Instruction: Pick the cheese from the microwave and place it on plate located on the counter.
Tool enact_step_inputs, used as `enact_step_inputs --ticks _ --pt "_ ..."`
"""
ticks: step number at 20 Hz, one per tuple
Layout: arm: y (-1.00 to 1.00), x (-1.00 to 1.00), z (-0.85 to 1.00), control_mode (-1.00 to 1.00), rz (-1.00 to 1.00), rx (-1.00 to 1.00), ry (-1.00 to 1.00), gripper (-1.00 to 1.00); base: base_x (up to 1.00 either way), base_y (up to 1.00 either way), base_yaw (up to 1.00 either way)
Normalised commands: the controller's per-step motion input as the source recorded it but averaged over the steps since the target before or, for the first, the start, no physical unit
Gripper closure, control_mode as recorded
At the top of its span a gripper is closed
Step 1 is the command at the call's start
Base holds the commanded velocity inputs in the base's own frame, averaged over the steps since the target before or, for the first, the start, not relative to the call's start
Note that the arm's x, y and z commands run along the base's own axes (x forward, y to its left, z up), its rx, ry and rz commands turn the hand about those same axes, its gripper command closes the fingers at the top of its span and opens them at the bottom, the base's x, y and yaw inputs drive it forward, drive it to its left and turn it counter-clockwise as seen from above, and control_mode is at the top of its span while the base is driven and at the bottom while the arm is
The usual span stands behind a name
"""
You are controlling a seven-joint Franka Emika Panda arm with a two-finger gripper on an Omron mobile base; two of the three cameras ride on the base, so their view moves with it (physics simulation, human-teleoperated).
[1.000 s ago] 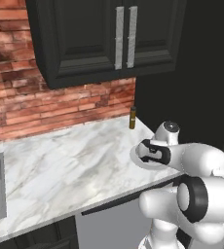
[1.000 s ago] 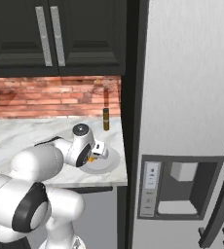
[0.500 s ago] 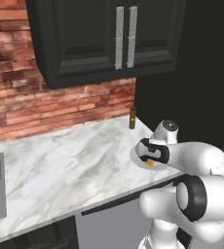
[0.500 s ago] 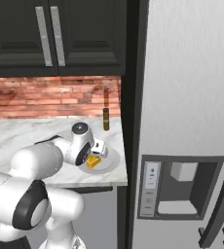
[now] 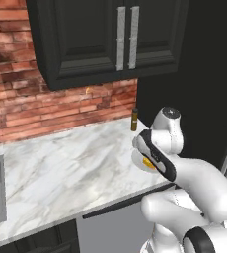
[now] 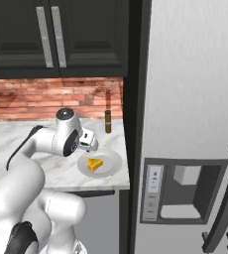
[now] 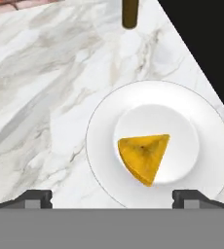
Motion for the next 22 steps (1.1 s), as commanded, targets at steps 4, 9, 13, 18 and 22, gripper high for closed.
enact_step_inputs --ticks 4,9,13,18,22 --pt "0.50 -0.83 0.84 -1.00 0.00 0.00 -0.01 -1.00 0.00 0.00 0.00" --pt "0.45 -0.69 0.89 -1.00 0.00 0.00 0.01 -1.00 0.00 0.00 0.00" --pt "0.17 -0.44 0.93 -1.00 0.00 0.00 0.00 -1.00 0.00 0.00 0.00" --pt "0.00 -0.26 0.89 -1.00 0.00 0.00 0.03 -1.00 0.00 0.00 0.00" --pt "-0.04 -0.25 0.75 -1.00 0.01 0.00 0.04 -1.00 0.00 0.00 0.00"
